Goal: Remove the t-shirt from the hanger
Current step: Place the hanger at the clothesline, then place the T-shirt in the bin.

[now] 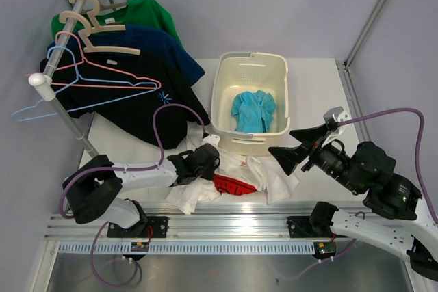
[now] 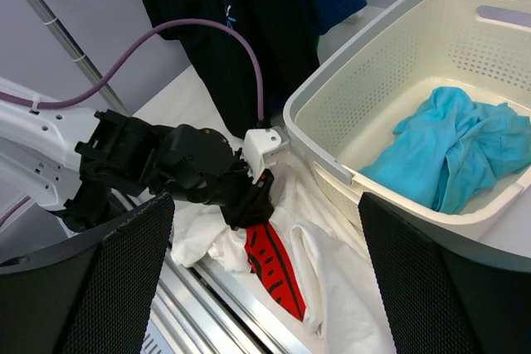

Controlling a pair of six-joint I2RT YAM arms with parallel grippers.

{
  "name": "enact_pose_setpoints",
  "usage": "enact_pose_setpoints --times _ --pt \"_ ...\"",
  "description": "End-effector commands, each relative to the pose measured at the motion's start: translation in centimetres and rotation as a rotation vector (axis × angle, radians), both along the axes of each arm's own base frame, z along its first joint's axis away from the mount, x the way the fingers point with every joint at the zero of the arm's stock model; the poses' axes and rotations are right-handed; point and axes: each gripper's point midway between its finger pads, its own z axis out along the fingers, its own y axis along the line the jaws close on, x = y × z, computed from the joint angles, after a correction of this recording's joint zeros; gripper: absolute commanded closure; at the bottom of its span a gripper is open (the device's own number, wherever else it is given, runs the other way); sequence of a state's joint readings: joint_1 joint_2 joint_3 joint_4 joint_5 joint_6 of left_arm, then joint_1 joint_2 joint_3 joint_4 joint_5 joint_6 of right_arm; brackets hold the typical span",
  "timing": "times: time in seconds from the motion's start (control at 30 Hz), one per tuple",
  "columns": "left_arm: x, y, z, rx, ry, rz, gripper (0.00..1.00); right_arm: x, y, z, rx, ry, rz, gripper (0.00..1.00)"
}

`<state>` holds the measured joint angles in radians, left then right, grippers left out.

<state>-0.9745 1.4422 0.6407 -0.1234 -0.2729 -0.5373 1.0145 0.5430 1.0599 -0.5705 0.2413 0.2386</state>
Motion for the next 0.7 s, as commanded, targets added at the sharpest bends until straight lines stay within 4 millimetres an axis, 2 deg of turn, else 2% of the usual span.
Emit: enact_pose_setpoints --times 0.0,0.03,0.1,0.17,0.23,0.27,0.3,0.33,0.37,0.4,0.5,0.53,0.57,0.6,0.63,0.67 --pt "-0.9 -1.6 3.4 -0.140 -0.054 -0.015 0.89 -0.6 0.1 1.5 0.037 -0.037 0.031 0.00" --pt "-1.6 -2.2 4.9 -0.175 -0.074 -0.039 0.98 -0.6 0.0 1.6 0.041 -0.039 0.032 0.00" --pt "-2.6 -3.1 8.6 -0.252 -0.103 -0.066 1.00 -0.8 -0.1 1.7 0.049 -0.043 0.037 0.01" --pt "-4.1 -4.3 15.1 -0.407 -0.171 -0.120 1.00 -0.7 -0.2 1.8 0.058 -0.047 0.032 0.00" --pt "-5.7 -4.7 20.2 -0.540 -0.214 -0.173 1.00 -0.8 -0.3 1.9 0.066 -0.048 0.031 0.01" --pt "-6.1 -4.8 22.1 -0.583 -0.232 -0.190 1.00 -0.8 -0.4 1.9 0.067 -0.049 0.029 0.01" --pt "-6.4 -5.0 25.4 -0.648 -0.264 -0.209 1.00 -0.9 -0.5 2.1 0.078 -0.054 0.029 0.01" --pt "-6.5 -5.0 27.3 -0.674 -0.296 -0.238 1.00 -0.9 -0.5 2.0 0.080 -0.055 0.029 0.00" --pt "-6.6 -5.1 28.9 -0.686 -0.317 -0.255 1.00 -0.9 -0.6 2.0 0.086 -0.057 0.026 0.00" --pt "-6.5 -5.2 33.0 -0.742 -0.364 -0.266 1.00 -1.0 -0.7 2.1 0.093 -0.060 0.024 0.01" --pt "-6.1 -6.3 37.2 -0.737 -0.439 -0.319 1.00 -1.0 -0.9 2.2 0.107 -0.065 0.018 0.00" --pt "-6.1 -6.1 41.9 -0.803 -0.498 -0.329 1.00 -1.0 -1.0 2.2 0.109 -0.066 0.014 0.01" --pt "-5.9 -6.3 43.7 -0.802 -0.539 -0.344 1.00 -0.9 -1.2 2.3 0.114 -0.068 0.008 0.01" --pt "-5.3 -7.3 44.7 -0.791 -0.559 -0.350 1.00 -1.0 -1.3 2.5 0.120 -0.072 0.008 0.00" --pt "-5.1 -6.3 49.4 -0.826 -0.658 -0.337 1.00 -1.1 -1.4 2.5 0.125 -0.073 0.006 0.00" --pt "-4.4 -6.2 51.1 -0.819 -0.706 -0.316 1.00 -1.1 -1.5 2.5 0.127 -0.074 0.008 0.00"
